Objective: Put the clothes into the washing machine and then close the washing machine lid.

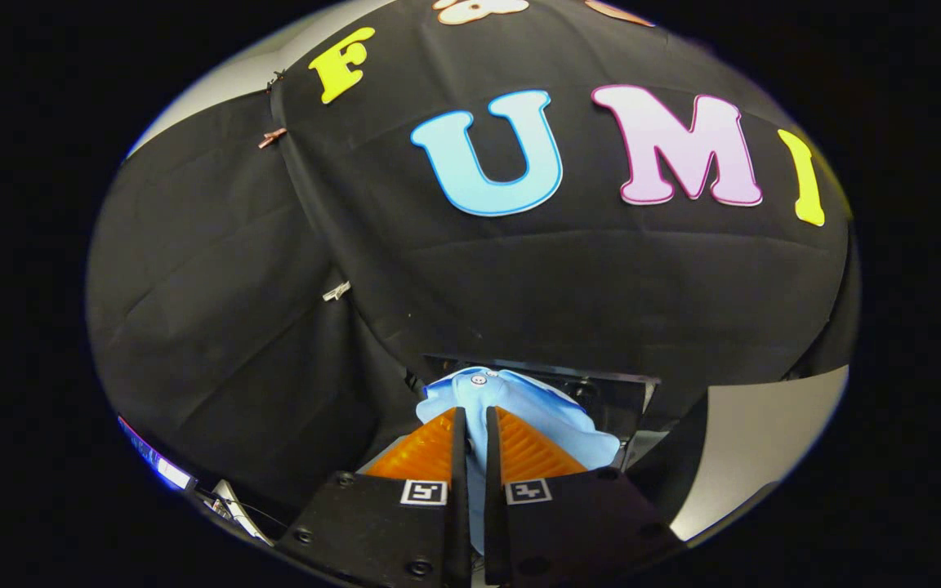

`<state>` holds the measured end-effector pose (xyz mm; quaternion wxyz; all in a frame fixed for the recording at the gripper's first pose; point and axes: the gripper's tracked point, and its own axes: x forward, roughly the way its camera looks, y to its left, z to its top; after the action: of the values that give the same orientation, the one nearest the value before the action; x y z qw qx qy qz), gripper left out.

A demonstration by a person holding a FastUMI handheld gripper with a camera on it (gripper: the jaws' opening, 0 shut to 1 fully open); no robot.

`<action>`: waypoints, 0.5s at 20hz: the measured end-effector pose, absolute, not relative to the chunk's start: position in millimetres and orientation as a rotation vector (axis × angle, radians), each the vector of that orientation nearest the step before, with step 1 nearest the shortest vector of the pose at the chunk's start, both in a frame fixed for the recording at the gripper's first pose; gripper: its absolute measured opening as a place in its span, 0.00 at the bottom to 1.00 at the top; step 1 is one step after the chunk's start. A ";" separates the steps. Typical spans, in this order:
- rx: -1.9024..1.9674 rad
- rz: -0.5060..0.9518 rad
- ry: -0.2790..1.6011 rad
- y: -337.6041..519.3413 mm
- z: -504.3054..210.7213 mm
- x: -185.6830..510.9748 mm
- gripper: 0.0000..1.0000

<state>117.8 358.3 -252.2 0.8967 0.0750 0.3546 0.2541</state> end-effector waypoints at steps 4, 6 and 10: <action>0.130 0.527 0.816 379.3 -307.0 115.9 0.11; 0.118 0.515 0.854 384.4 -336.8 115.0 0.11; 0.092 0.475 0.907 389.3 -393.8 115.4 0.11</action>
<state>115.4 389.3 -393.8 0.8708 0.0440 0.4339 0.2271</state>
